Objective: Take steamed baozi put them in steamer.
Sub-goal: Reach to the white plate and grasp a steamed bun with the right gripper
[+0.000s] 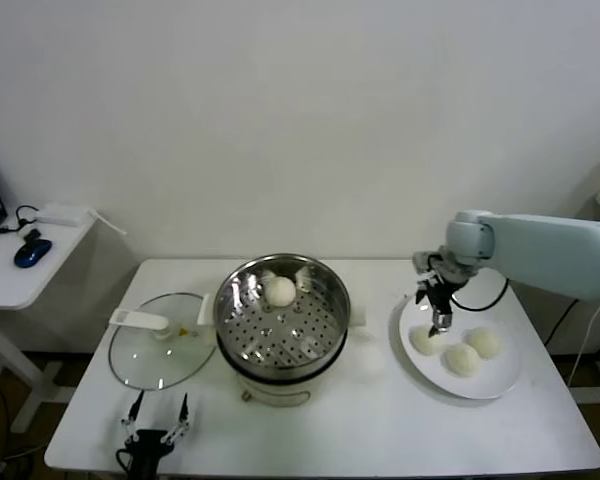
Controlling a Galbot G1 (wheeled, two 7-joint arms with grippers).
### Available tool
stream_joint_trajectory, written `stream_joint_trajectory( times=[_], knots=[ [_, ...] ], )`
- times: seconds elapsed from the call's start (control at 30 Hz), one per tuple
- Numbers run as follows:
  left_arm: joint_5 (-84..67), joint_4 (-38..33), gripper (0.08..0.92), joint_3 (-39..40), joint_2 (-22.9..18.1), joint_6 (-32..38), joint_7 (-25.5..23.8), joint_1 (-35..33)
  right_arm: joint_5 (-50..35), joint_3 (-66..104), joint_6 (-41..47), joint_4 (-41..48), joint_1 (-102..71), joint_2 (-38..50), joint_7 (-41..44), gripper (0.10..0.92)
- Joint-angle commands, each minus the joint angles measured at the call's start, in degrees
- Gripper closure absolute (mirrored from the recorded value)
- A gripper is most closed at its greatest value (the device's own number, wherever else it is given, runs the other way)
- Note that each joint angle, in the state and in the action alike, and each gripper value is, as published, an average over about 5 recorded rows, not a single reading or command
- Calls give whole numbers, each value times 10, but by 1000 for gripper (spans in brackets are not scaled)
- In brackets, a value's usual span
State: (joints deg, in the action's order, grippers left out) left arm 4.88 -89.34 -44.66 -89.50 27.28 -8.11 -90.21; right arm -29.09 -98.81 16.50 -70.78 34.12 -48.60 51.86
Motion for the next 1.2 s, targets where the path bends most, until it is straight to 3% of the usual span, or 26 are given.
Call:
stream_joint_trajectory(
  times=[0.03, 0.57, 0.83, 1.0, 1.2],
  knots=[
    [3, 3, 177, 0, 0, 2, 0, -1, 65, 66, 24, 27, -102, 20, -29, 203],
    [12, 9, 177, -3, -1, 5, 4, 0, 88, 134, 22, 81, -158, -1, -42, 209],
    [12, 7, 177, -4, -1, 5, 4, -1, 86, 135, 23, 80, -148, -7, -31, 349],
    [12, 3, 177, -4, -1, 4, 4, -2, 51, 96, 23, 40, -79, 2, -12, 400],
    [12, 4, 177, -1, 1, 5, 4, -1, -50, -14, 27, -39, 104, -4, 11, 413]
  ],
)
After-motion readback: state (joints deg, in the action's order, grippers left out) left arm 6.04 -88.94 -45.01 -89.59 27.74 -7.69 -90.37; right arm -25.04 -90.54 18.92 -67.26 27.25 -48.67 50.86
